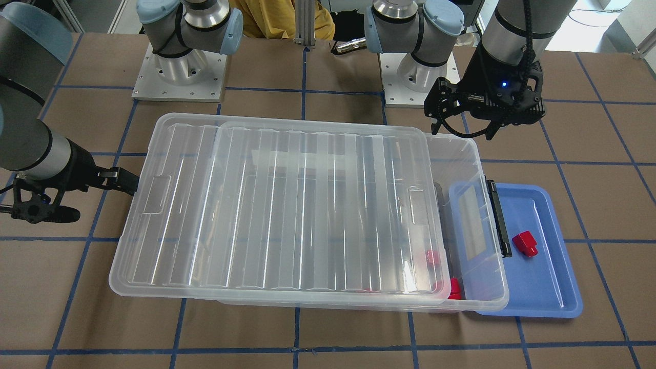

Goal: Place red block in blue tray from box

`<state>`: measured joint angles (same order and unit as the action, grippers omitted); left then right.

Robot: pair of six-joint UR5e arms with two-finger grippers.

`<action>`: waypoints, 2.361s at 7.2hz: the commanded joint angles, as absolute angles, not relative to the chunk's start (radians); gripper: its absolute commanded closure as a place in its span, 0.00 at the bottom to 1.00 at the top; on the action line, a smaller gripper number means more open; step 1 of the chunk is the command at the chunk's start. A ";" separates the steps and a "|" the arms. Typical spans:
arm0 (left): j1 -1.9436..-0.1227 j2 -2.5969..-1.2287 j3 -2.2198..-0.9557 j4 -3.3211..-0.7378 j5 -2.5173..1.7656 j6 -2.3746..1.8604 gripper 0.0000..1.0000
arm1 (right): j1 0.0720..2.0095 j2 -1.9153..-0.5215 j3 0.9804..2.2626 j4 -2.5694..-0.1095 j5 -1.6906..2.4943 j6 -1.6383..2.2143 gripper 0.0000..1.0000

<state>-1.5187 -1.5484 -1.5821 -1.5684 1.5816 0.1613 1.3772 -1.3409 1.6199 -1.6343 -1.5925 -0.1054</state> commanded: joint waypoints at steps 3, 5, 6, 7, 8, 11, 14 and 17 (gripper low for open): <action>-1.519 -1.549 -1.586 -1.559 1.580 0.163 0.00 | 1.488 -1.335 1.620 -1.669 -1.592 0.021 0.00; -1.519 -1.549 -1.586 -1.555 1.583 0.170 0.00 | 1.522 -1.333 1.620 -1.669 -1.591 0.063 0.00; -1.519 -1.548 -1.583 -1.549 1.583 0.164 0.00 | 1.523 -1.333 1.620 -1.674 -1.592 0.063 0.00; -1.519 -1.548 -1.585 -1.543 1.582 0.158 0.00 | 1.523 -1.333 1.620 -1.683 -1.592 0.061 0.00; -1.519 -1.548 -1.583 -1.543 1.582 0.158 0.00 | 1.523 -1.333 1.615 -1.683 -1.591 0.061 0.00; -1.519 -1.549 -1.582 -1.543 1.580 0.158 0.00 | 1.522 -1.393 1.498 -1.622 -1.595 0.063 0.00; -1.519 -1.549 -1.582 -1.543 1.580 0.158 0.00 | 1.525 -1.533 1.503 -1.513 -1.598 0.064 0.00; -1.519 -1.551 -1.578 -1.543 1.582 0.158 0.00 | 1.526 -1.607 1.580 -1.511 -1.592 0.055 0.00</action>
<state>-1.5187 -1.5498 -1.5799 -1.5432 1.5813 0.1580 1.5251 -1.5674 1.5488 -1.5140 -1.5949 0.0613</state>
